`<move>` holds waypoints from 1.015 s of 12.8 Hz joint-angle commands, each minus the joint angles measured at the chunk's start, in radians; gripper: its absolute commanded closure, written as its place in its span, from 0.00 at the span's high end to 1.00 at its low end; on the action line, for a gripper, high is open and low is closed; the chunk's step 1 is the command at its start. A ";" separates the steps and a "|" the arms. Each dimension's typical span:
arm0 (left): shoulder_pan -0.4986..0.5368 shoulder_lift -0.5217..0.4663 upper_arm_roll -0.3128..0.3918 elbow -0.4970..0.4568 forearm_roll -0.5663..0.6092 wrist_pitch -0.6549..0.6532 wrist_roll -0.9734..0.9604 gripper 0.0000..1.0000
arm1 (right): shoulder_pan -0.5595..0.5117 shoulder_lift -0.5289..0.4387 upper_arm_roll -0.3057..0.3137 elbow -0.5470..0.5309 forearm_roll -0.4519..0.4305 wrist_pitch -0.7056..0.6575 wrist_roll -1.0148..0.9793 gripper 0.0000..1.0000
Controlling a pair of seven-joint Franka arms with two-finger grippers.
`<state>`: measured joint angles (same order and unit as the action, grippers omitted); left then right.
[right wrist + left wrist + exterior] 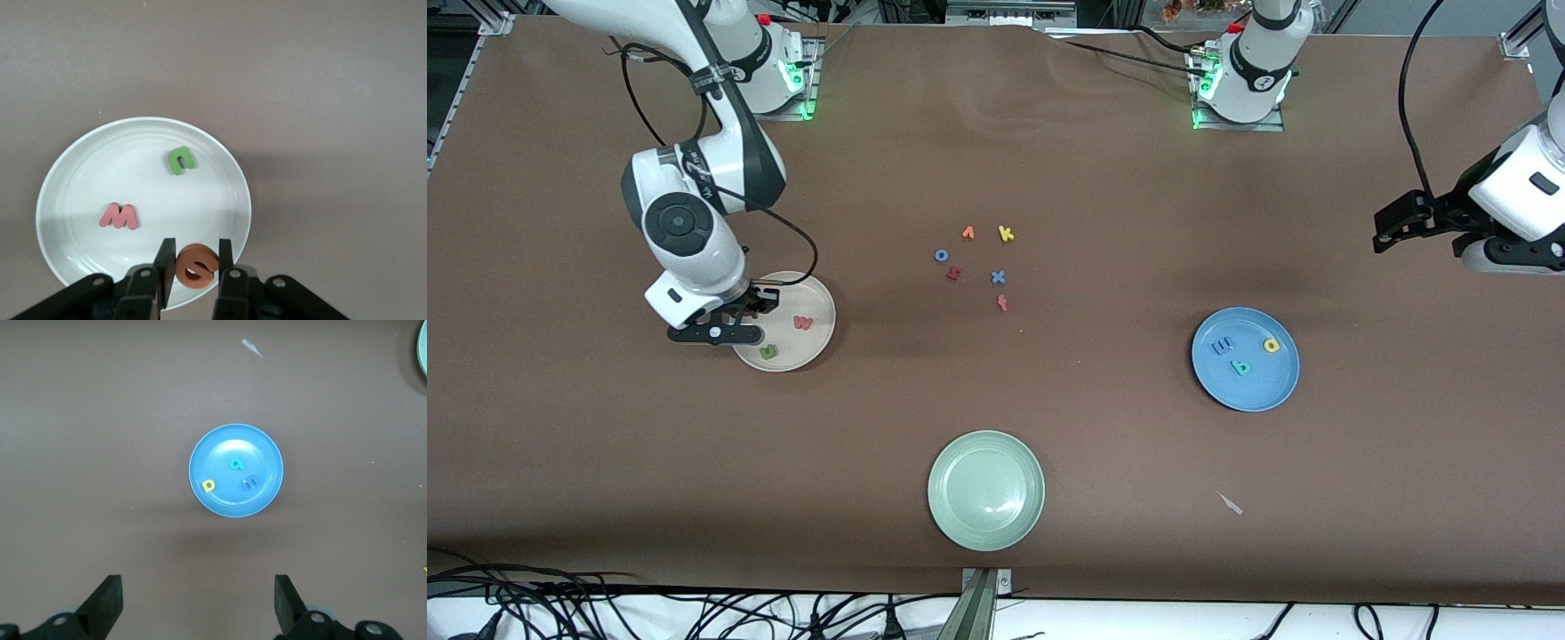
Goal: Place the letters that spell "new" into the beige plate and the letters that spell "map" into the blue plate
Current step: 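Open the right gripper to drop the e and lift away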
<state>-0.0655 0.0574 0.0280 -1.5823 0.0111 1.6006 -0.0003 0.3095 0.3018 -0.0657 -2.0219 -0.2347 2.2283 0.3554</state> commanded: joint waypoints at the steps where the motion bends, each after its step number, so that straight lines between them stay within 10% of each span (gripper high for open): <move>1: -0.008 -0.030 0.007 -0.057 0.013 0.021 0.005 1.00 | 0.008 -0.035 0.003 -0.037 0.063 0.011 -0.018 0.31; 9: -0.004 -0.011 0.010 -0.039 0.012 0.021 0.011 1.00 | 0.010 -0.061 0.004 -0.027 0.095 -0.016 -0.032 0.65; 13: 0.035 -0.010 0.012 -0.047 0.012 0.015 0.037 1.00 | 0.008 -0.093 0.004 0.085 0.095 -0.170 -0.084 1.00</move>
<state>-0.0567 0.0560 0.0368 -1.6233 0.0111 1.6103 0.0026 0.3178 0.2423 -0.0635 -2.0049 -0.1600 2.1722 0.3073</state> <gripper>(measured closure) 0.000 0.154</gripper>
